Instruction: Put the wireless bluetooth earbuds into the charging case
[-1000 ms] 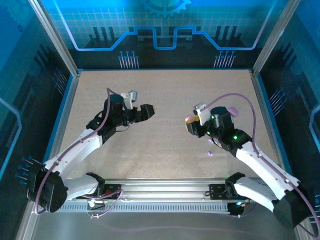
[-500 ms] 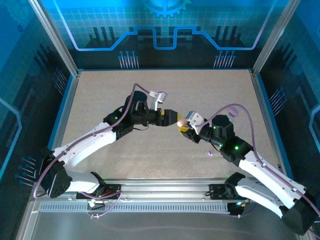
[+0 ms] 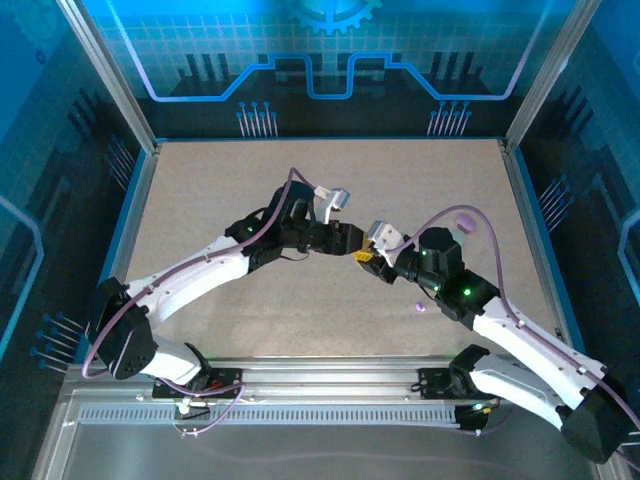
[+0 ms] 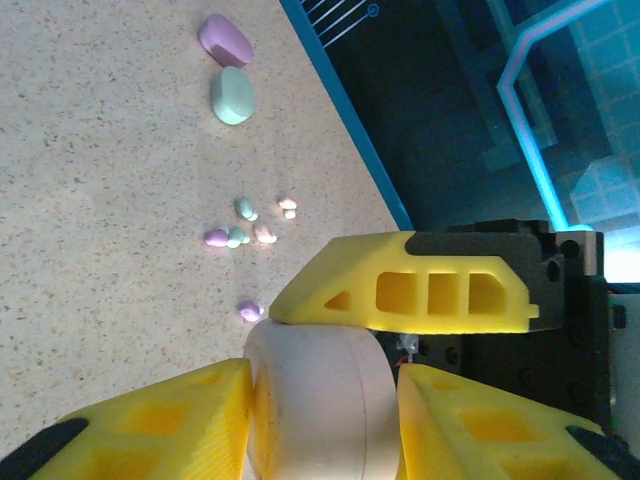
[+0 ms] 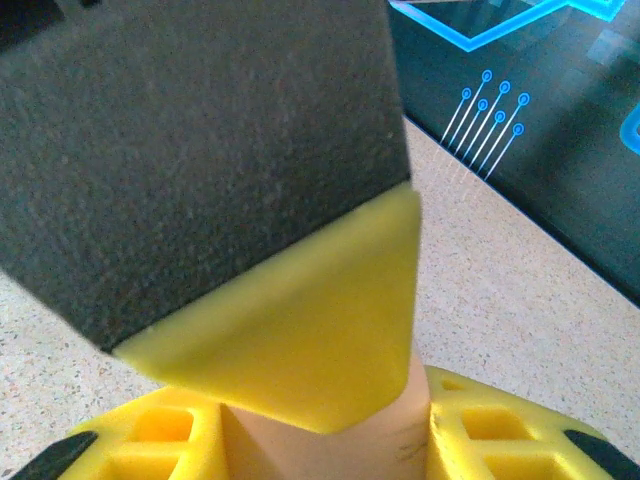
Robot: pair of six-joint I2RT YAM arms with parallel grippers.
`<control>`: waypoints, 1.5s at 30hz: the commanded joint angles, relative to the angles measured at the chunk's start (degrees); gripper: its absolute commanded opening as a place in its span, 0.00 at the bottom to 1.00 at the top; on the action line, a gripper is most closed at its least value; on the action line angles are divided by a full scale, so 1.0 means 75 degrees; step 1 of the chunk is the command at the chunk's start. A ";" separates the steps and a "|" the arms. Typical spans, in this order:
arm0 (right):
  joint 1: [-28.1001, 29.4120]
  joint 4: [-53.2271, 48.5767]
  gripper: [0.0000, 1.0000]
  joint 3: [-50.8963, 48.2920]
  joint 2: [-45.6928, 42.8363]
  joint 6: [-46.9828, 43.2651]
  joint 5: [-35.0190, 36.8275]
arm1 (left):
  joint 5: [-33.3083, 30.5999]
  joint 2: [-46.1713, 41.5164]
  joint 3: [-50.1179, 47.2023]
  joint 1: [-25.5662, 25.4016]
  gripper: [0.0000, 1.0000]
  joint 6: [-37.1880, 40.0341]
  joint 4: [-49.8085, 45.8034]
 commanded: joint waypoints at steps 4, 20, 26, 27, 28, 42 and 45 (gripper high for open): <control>0.0123 0.0512 0.25 0.0225 0.0134 0.0206 0.0213 | 0.0134 0.0113 0.0349 -0.0075 0.37 0.0235 -0.0496; -0.0277 0.0344 0.55 -0.0065 -0.0660 -0.0464 -0.0557 | 0.1362 -0.1050 -0.0728 0.1187 0.10 -0.2958 0.2175; -0.0608 0.0753 0.61 0.0425 -0.0323 -0.0142 -0.1319 | 0.1835 -0.1032 -0.0658 0.1261 0.09 -0.3968 0.2267; -0.0636 0.0862 0.61 0.0490 -0.0231 -0.0129 -0.1281 | 0.1883 -0.1050 -0.0734 0.1256 0.09 -0.4113 0.2422; -0.0690 0.1076 0.62 0.0547 -0.0117 0.0011 -0.1178 | 0.1874 -0.1098 -0.0831 0.1259 0.09 -0.4222 0.2534; -0.1236 0.0719 0.54 0.1570 0.0644 0.0224 -0.3167 | 0.1210 -0.1355 -0.1290 0.0899 0.07 -0.4883 0.3578; -0.1245 0.0840 0.48 0.1578 0.0697 0.0277 -0.3216 | 0.1188 -0.1393 -0.1180 0.0898 0.07 -0.4756 0.3203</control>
